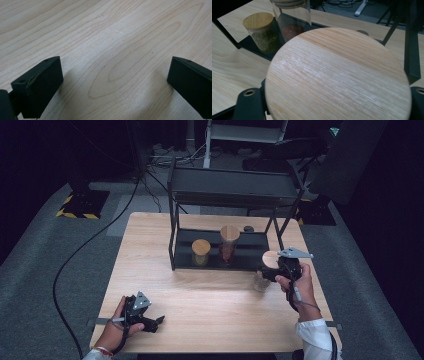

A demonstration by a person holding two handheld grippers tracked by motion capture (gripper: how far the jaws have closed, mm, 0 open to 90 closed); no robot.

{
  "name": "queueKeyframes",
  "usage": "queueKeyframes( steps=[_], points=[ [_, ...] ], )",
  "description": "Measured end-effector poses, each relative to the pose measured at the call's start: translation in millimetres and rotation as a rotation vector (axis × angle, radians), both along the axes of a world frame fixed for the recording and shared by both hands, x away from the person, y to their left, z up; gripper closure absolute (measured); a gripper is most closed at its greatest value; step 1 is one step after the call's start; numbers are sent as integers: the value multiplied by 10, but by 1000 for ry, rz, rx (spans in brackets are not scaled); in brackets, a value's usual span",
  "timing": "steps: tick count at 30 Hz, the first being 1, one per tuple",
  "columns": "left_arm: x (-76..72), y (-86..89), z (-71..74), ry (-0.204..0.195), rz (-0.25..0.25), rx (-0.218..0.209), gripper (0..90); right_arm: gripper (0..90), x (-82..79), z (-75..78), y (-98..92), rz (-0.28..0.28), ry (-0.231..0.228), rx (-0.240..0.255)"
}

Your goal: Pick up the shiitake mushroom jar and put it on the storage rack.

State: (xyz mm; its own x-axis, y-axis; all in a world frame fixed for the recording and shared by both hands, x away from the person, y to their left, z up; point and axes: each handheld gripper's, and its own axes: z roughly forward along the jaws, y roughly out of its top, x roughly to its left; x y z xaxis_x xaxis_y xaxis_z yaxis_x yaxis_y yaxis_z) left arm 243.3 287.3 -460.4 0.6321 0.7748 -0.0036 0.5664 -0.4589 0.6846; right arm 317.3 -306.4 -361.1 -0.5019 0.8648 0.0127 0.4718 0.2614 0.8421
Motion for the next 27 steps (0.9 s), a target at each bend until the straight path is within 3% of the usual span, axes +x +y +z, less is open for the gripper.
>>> queueKeyframes(
  steps=[27],
  points=[
    [0, 0, 0, 0, 0, 0, 0, 248, 315, 384, 294, 0, -38, -24]
  ],
)
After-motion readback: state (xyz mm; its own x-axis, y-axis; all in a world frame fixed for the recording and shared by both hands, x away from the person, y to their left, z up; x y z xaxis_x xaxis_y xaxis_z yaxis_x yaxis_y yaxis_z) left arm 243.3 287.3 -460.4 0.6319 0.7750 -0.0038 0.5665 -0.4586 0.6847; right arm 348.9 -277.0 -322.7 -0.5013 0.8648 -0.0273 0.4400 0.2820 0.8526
